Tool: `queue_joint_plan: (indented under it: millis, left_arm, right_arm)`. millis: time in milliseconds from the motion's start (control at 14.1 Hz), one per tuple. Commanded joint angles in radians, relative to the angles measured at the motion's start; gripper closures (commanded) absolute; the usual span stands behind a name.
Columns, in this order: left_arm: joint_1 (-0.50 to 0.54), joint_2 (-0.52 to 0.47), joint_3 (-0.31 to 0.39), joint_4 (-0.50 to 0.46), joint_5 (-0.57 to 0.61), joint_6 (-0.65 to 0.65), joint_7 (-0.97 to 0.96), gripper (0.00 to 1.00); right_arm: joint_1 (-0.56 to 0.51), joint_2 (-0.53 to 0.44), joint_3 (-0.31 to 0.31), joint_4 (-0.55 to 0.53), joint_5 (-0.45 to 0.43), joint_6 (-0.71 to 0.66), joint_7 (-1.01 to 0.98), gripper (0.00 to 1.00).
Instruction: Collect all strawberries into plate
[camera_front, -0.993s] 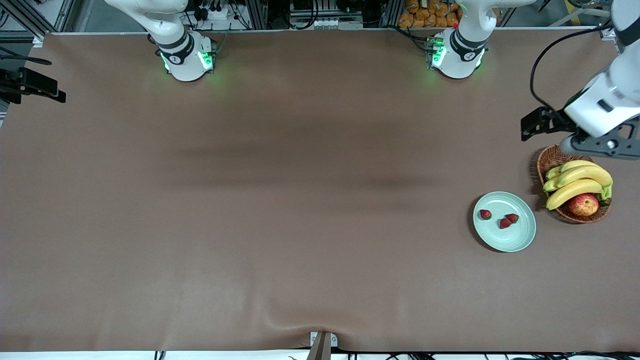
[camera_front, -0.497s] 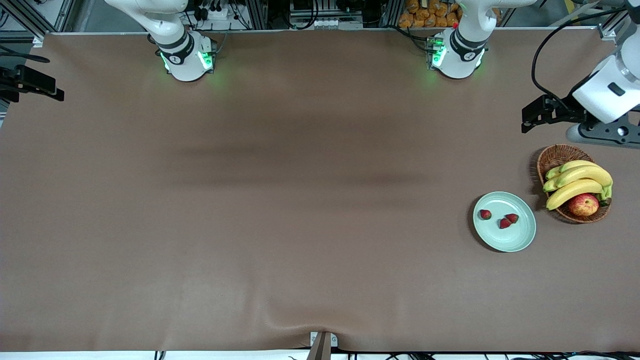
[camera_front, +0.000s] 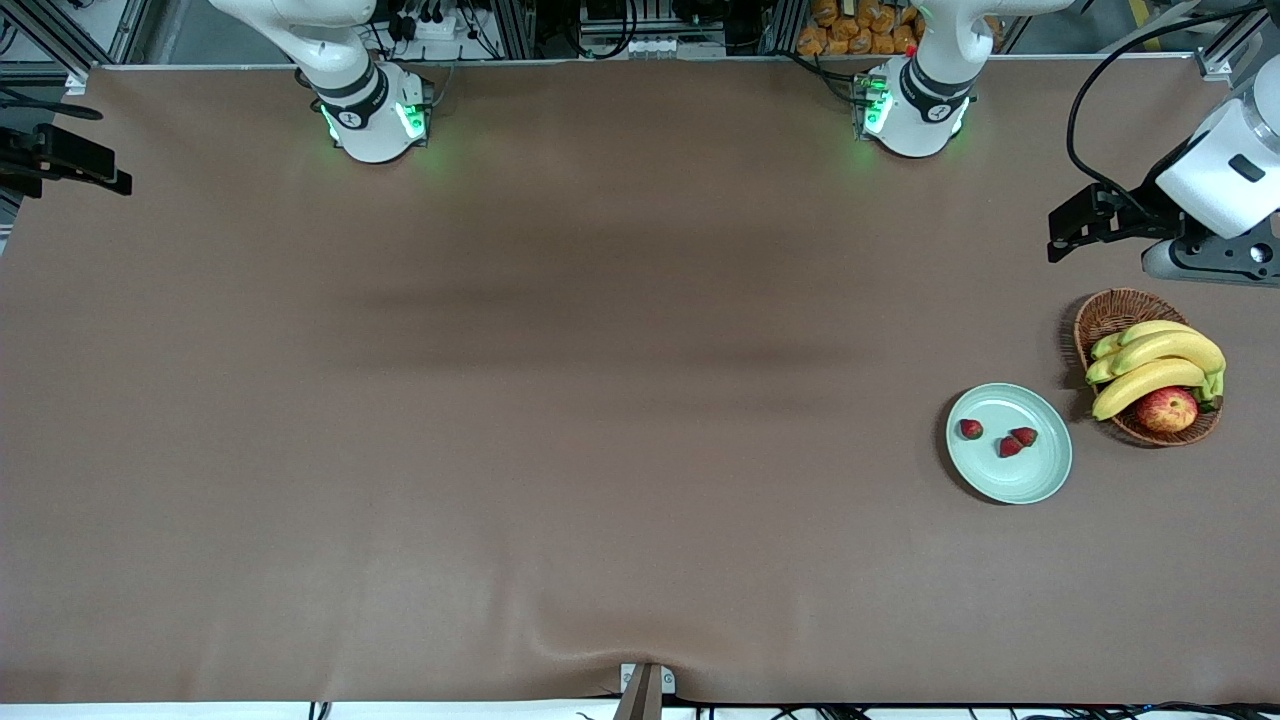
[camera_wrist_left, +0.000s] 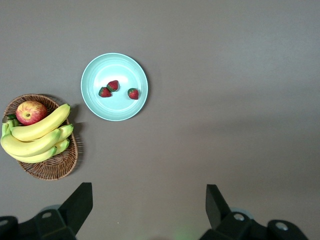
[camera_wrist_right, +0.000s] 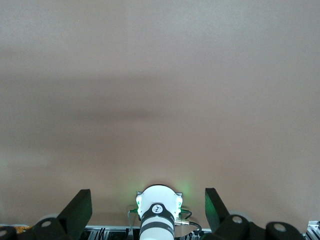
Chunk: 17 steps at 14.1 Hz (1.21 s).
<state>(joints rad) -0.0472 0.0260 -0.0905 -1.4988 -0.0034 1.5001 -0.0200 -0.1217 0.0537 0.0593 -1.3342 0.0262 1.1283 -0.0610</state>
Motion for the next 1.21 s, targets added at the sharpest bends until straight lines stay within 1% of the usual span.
queue_joint_plan:
  millis: [0, 142, 284, 568, 710, 1135]
  left_arm:
    - [-0.013, -0.014, 0.011, 0.006, -0.02, -0.02, -0.023, 0.0]
    - [-0.014, -0.014, -0.009, 0.005, -0.007, -0.02, -0.085, 0.0]
    - [-0.01, -0.014, -0.018, 0.005, -0.004, -0.012, -0.106, 0.0]
    - [-0.005, -0.017, -0.017, 0.006, -0.001, -0.006, -0.077, 0.0]
    - [-0.003, -0.023, -0.009, 0.008, -0.003, -0.006, -0.016, 0.0]
    - [0.0, -0.032, -0.006, 0.006, -0.001, -0.006, 0.021, 0.0]
  right_arm:
    - [0.002, -0.006, 0.005, 0.015, -0.012, -0.019, 0.009, 0.0]
    - [0.002, -0.005, 0.005, 0.015, -0.015, -0.018, 0.009, 0.0]
    - [0.002, -0.005, 0.005, 0.015, -0.015, -0.018, 0.01, 0.0]
    - [0.001, -0.005, 0.005, 0.015, -0.017, -0.016, 0.01, 0.0]
    - [-0.001, -0.005, 0.005, 0.015, -0.017, -0.015, 0.01, 0.0]
    - [0.001, -0.003, 0.007, 0.015, -0.017, -0.015, 0.012, 0.0]
